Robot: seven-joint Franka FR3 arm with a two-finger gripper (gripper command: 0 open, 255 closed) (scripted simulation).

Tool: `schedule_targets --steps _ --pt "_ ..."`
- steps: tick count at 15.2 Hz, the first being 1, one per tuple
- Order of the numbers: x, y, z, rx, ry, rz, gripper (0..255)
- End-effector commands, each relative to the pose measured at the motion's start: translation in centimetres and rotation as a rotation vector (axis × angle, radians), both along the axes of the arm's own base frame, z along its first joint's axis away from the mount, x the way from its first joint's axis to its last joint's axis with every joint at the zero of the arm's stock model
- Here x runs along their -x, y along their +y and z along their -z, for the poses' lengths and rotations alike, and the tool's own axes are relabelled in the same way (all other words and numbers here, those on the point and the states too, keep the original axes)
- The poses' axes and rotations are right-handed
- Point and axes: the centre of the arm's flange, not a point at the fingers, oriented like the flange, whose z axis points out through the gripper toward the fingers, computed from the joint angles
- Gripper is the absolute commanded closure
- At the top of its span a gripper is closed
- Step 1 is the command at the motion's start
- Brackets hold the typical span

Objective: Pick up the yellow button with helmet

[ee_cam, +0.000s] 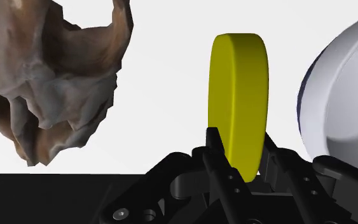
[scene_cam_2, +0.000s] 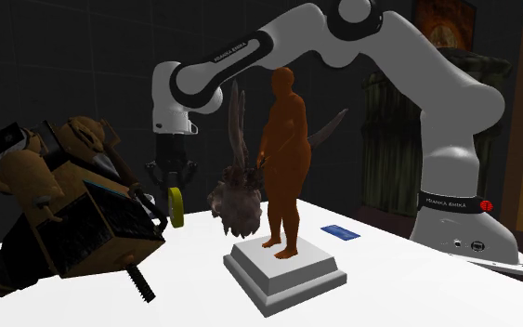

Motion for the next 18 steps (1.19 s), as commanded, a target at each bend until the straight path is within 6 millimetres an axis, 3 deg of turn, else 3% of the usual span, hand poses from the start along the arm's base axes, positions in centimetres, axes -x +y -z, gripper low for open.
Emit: schedule_targets --steps 1,5,18 --pt "0.0 0.0 0.2 0.001 0.004 -0.001 255" --pt "0.2 0.0 0.3 0.001 0.004 0.000 255" --pt "0.2 0.0 -6.5 0.001 0.004 0.000 255"
